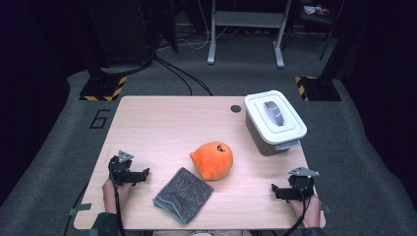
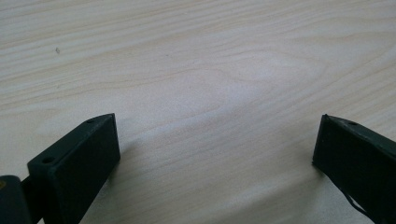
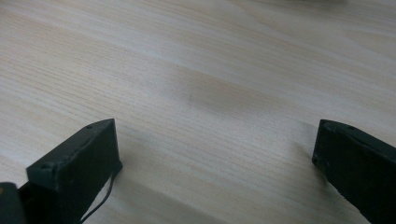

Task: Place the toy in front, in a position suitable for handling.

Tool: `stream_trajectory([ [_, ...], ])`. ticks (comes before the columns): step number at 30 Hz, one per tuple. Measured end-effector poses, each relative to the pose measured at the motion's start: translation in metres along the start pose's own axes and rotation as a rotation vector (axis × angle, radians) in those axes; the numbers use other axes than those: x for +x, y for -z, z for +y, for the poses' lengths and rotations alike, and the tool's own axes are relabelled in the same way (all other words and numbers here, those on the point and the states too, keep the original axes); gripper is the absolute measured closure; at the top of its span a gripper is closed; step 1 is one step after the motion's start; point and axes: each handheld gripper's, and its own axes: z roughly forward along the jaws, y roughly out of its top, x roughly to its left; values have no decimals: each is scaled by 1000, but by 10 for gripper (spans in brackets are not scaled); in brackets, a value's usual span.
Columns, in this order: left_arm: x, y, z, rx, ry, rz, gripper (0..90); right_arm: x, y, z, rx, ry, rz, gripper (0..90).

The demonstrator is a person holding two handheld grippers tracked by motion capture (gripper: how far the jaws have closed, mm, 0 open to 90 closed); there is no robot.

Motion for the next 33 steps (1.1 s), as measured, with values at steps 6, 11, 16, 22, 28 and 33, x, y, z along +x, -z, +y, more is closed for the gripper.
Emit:
stream_trajectory([
  [6,0,0,0,1,-1,0,2,0,7,4,-20,-16,4,0],
  [11,0,0,0,1,-1,0,2,-3,17,13,-42,-14,17,1],
  [16,0,0,0,1,0,0,2,-2,26,25,-57,-7,28,4],
  [22,0,0,0,0,0,-1,2,-1,34,41,-69,12,25,7],
  [28,0,0,0,0,0,-1,2,-5,45,58,-99,18,18,9],
  [33,0,0,0,0,0,-1,2,-10,54,76,-122,30,0,11],
])
